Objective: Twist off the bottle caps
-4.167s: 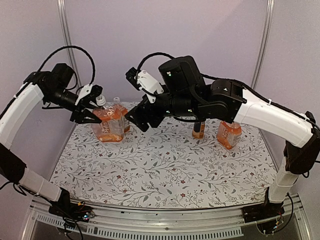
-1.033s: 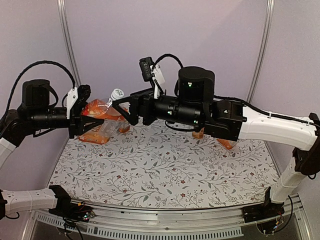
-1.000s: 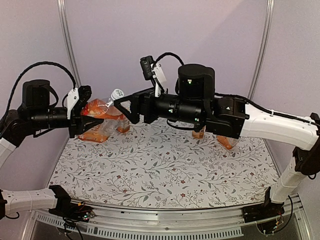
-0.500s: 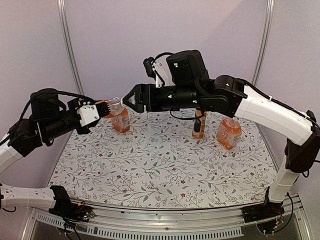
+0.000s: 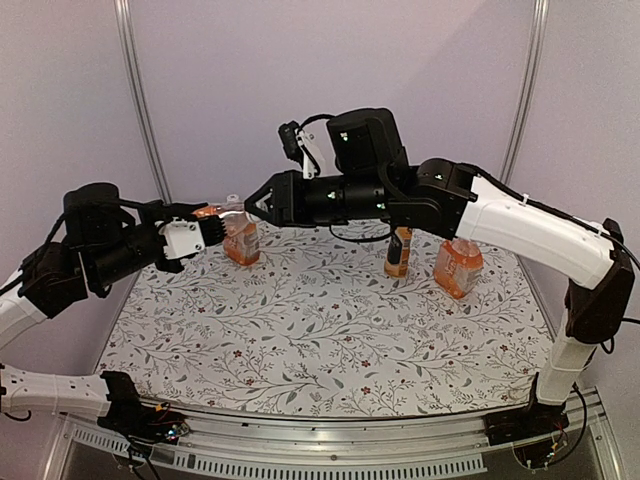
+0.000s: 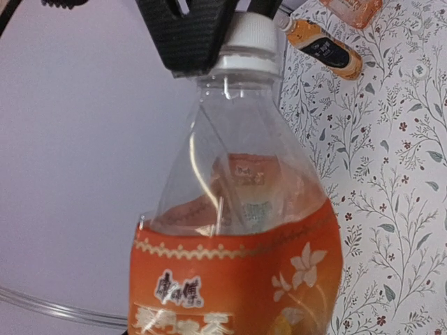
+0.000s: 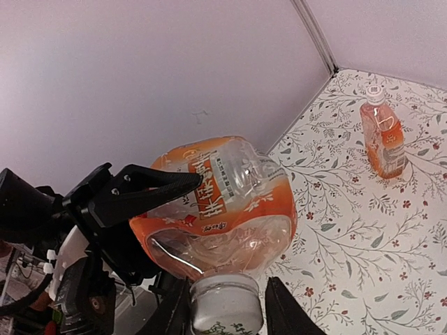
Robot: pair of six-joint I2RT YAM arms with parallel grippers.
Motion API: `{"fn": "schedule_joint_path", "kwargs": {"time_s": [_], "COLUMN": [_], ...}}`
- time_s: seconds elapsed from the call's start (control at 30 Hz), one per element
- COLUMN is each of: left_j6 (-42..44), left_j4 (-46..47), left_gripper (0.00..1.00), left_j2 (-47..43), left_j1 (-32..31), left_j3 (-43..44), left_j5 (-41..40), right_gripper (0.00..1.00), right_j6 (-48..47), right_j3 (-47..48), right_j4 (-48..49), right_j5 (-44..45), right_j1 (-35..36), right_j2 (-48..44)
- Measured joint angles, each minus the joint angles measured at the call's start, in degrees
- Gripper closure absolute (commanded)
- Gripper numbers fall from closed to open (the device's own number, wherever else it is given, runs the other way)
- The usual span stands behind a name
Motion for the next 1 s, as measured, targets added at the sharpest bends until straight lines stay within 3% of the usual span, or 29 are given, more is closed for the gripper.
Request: {"fn": "schedule_joint_path", "kwargs": {"time_s": [0.17, 0.27, 0.3, 0.47, 0.7, 1.0], "left_j6": [0.2, 0.3, 0.4, 1.0, 1.3, 1.7], "left_j4": [0.1, 0.0, 0.0, 0.0, 0.6, 1.3], "left_gripper": [0.82, 0.82, 0.82, 0.82, 0.82, 0.82], "left_j2": [0.0, 0.0, 0.0, 0.1, 0.1, 0.1], "left_j1": [0.0, -0.1, -0.1, -0.2, -0.3, -0.3], "left_j3": [-0.1, -0.2, -0.3, -0.6, -1.1, -1.2], "left_j5": [-0.3, -0.6, -0.7, -0.8, -0.8, -0.8], "right_gripper": [0.69, 0.49, 0.47, 0.54, 0.46, 0.53], "right_j6": [0.9, 1.5, 1.5, 2.6, 3.4, 3.6], "right_j3": [-0.8, -1.6, -2.1, -5.1, -7.3, -7.7], "right_j4": [1.3, 2.3, 2.6, 3.6, 4.5, 5.6], "right_j5": [-1.3, -1.6, -1.7, -2.4, -2.4, -2.3], "right_j1": [-0.4, -0.6, -0.6, -0.6, -0.6, -0.6], "right_j2": [0.0, 0.0, -0.1, -0.3, -2.1, -4.2]}}
